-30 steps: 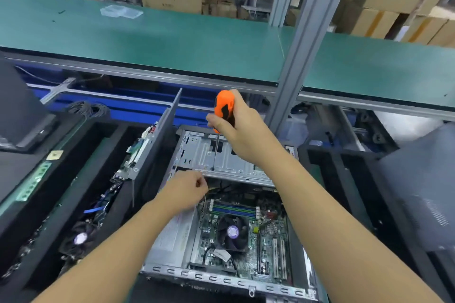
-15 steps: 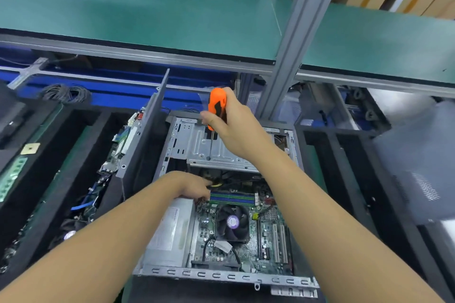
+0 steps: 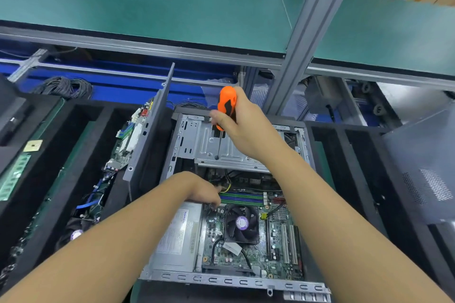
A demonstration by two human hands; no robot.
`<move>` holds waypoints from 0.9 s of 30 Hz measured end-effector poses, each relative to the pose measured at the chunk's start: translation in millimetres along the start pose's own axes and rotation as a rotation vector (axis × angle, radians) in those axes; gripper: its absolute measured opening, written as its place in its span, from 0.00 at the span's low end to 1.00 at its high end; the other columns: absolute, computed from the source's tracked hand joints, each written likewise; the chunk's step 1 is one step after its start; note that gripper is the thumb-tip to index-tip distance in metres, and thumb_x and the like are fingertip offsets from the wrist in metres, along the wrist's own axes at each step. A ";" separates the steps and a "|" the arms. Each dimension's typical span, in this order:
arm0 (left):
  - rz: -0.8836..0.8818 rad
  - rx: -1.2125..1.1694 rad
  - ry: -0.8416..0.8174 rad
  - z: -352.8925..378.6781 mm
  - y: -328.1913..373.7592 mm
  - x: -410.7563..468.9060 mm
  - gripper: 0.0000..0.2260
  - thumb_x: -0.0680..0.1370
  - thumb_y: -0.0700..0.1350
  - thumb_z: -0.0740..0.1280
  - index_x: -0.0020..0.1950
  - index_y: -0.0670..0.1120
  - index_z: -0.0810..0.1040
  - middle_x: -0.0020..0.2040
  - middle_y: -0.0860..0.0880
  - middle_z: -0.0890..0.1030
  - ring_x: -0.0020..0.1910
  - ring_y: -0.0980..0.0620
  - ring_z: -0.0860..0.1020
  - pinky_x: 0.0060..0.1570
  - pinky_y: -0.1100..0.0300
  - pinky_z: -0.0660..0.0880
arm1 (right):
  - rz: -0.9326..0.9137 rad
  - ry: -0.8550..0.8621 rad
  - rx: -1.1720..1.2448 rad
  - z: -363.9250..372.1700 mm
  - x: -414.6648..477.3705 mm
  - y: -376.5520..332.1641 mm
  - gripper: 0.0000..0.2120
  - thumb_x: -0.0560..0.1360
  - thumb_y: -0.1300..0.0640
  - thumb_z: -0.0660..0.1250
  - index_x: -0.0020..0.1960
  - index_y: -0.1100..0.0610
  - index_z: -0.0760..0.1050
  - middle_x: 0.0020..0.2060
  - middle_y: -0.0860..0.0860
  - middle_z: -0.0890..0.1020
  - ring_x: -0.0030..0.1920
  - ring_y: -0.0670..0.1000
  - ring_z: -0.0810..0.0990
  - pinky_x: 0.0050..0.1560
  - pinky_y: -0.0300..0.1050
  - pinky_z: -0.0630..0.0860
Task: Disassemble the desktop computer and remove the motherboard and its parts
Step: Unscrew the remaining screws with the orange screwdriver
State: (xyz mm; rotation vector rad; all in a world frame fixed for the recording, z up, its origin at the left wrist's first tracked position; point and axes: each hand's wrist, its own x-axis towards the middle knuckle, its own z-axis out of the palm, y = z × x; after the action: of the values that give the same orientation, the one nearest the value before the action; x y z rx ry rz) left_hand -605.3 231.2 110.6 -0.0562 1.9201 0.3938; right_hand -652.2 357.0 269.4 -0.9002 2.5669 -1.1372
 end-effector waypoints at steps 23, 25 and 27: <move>0.009 -0.047 -0.003 2.1 -0.4 0.1 0.38 0.77 0.52 0.60 0.80 0.59 0.41 0.82 0.46 0.45 0.80 0.41 0.46 0.76 0.39 0.48 | 0.029 -0.042 0.020 -5.5 1.1 1.4 0.13 0.81 0.45 0.62 0.56 0.52 0.63 0.48 0.55 0.83 0.49 0.58 0.81 0.52 0.59 0.77; 0.008 -0.039 0.000 1.8 -0.1 -0.5 0.37 0.77 0.52 0.60 0.80 0.59 0.41 0.82 0.46 0.46 0.80 0.41 0.47 0.76 0.40 0.49 | 0.028 -0.043 0.022 -5.7 0.5 1.6 0.14 0.81 0.45 0.61 0.55 0.53 0.63 0.47 0.55 0.83 0.48 0.59 0.81 0.51 0.60 0.77; 0.012 -0.032 0.000 1.4 0.5 -1.1 0.37 0.78 0.52 0.60 0.80 0.59 0.41 0.82 0.46 0.47 0.80 0.41 0.48 0.75 0.42 0.50 | 0.024 -0.043 0.022 -5.8 0.2 1.6 0.14 0.81 0.45 0.61 0.55 0.54 0.63 0.47 0.56 0.83 0.48 0.59 0.81 0.52 0.60 0.76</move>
State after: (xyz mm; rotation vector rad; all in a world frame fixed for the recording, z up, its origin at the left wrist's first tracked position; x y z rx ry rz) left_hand -603.8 231.9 111.3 -0.0660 1.9148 0.4329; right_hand -655.5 361.3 272.2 -0.8766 2.5191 -1.1241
